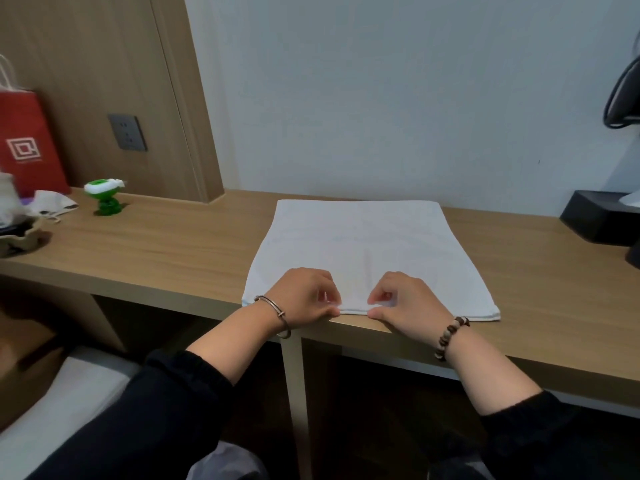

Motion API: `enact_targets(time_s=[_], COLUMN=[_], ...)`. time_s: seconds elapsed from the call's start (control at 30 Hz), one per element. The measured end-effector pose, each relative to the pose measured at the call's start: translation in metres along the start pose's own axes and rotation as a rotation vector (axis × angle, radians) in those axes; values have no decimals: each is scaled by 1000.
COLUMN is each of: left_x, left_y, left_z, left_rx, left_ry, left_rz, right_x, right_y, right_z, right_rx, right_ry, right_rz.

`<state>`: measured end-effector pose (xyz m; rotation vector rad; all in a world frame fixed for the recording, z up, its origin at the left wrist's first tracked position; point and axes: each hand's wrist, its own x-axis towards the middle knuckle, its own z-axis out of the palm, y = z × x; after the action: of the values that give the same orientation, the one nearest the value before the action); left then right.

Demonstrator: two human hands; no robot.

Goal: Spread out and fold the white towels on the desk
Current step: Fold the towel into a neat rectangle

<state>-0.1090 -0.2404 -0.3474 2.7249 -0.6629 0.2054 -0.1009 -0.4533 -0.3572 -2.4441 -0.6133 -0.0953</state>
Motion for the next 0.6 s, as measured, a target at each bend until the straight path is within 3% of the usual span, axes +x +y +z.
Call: enact_targets(time_s=[0.3, 0.47, 0.53, 0.6], left_x=[-9, -13, -13, -8], left_y=[14, 17, 21, 22], left_z=[5, 3, -2, -10], left_rx=[206, 93, -22, -134], left_ry=[88, 48, -50, -179], left_rz=[164, 130, 103, 32], right_x=[-7, -5, 1, 19], right_y=[-5, -9, -8, -2], right_z=[7, -12, -29, -40], right_rx=[-321, -106, -24, 20], right_ry=[19, -130, -281, -248], right_rz=[-150, 14, 101, 124])
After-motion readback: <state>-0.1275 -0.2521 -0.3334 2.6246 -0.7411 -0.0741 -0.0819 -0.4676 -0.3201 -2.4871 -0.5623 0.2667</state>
